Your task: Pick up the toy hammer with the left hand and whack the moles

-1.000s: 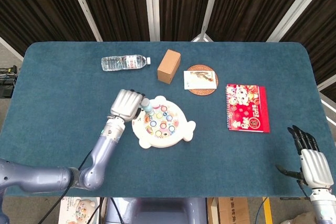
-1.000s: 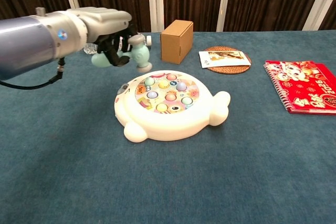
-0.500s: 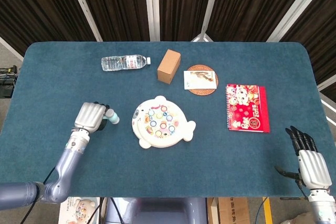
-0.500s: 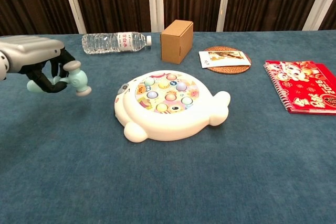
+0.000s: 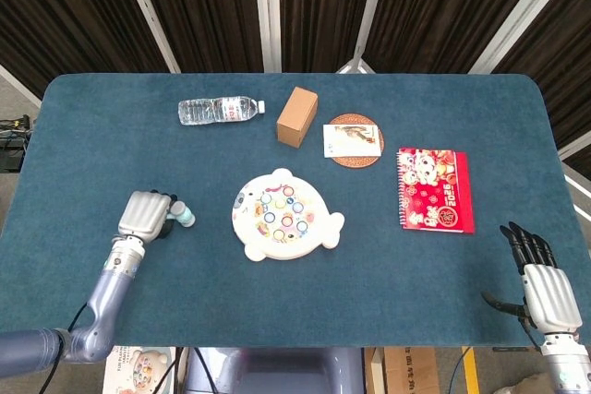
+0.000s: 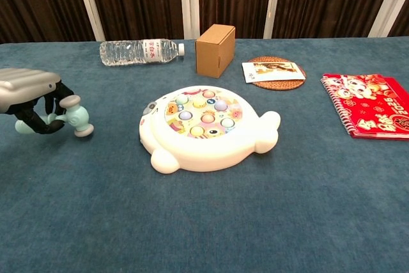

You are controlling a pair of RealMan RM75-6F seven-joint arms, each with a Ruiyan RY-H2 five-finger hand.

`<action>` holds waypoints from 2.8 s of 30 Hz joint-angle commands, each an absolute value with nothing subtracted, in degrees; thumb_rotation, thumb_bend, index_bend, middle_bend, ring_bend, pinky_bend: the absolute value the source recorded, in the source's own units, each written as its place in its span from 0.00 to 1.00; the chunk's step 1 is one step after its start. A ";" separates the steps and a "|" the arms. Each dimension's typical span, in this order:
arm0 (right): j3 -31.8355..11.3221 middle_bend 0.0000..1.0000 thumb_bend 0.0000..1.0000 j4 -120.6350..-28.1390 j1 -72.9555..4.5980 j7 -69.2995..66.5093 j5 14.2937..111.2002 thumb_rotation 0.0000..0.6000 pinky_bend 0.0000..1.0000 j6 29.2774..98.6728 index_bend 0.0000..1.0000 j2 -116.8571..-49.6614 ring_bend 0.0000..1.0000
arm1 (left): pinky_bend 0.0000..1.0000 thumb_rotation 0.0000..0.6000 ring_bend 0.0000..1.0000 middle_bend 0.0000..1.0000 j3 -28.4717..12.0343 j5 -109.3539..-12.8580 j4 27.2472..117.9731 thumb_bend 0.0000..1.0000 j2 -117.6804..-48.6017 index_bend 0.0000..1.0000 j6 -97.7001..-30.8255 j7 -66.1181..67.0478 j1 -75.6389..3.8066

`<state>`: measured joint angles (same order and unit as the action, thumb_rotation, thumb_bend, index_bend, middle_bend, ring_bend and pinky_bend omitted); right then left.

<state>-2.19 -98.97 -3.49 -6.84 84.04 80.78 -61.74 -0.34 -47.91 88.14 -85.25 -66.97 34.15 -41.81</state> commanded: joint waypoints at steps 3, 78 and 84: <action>-2.15 0.00 0.16 -98.98 -3.52 -6.89 84.06 1.00 0.00 80.70 0.00 -61.75 0.00 | 0.57 1.00 0.41 0.53 -0.40 -48.25 86.96 0.52 -86.56 0.62 -66.51 34.28 -41.14; -1.45 0.00 0.16 -99.86 -3.46 -6.86 84.90 1.00 0.00 80.65 0.00 -61.36 0.00 | 0.50 1.00 0.35 0.42 -9.21 -49.78 80.87 0.44 -92.34 0.47 -70.78 37.55 -35.70; -1.40 0.00 0.16 -99.87 -3.51 -6.88 84.79 1.00 0.00 80.44 0.00 -61.33 0.00 | 0.50 1.00 0.35 0.42 -10.11 -49.49 80.22 0.44 -93.10 0.47 -70.32 37.77 -36.04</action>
